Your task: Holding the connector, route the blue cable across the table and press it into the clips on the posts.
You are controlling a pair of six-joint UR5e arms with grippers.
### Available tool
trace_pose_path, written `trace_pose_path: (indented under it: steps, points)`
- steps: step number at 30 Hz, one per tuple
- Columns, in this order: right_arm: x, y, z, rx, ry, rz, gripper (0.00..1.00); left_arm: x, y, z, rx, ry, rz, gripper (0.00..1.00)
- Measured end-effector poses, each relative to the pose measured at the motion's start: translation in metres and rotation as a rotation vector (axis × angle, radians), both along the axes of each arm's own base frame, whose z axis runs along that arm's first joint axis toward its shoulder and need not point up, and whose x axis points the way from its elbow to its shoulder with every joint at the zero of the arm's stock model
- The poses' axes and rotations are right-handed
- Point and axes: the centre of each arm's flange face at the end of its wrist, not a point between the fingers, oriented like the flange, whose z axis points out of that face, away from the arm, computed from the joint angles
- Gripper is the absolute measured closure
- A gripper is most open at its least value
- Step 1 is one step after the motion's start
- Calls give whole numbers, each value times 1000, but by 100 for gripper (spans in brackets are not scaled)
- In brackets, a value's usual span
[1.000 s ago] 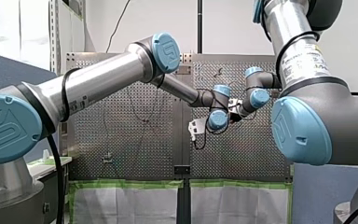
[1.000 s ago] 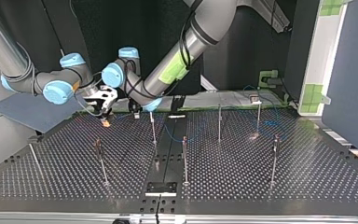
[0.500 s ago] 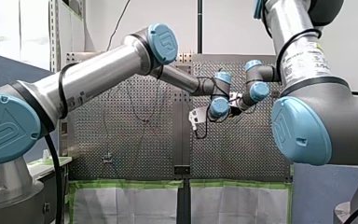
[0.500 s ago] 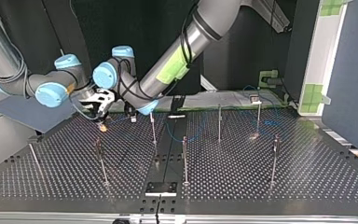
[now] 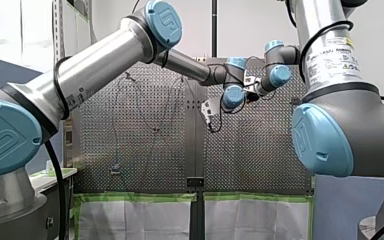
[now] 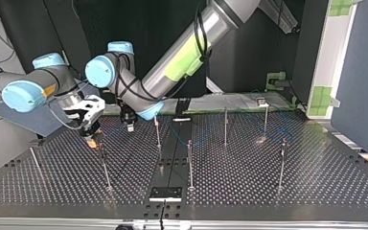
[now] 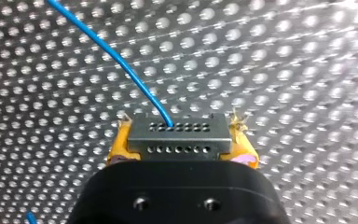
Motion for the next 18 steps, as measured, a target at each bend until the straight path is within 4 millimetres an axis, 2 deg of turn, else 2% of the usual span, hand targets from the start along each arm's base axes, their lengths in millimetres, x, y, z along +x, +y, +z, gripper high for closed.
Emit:
trace_pose_path:
  steps: [7,11,14,18]
  points:
    - [-10,10,34,-26,-18,-10,100,-14,4,54,-47,-48,1,100]
    - [-14,14,46,-34,-23,-7,100,-23,10,82,-69,-71,25,100]
    - [-16,17,50,-34,-24,0,100,-27,12,92,-74,-77,34,100]
    - [-15,21,58,-40,-28,13,100,-31,12,95,-70,-74,37,100]
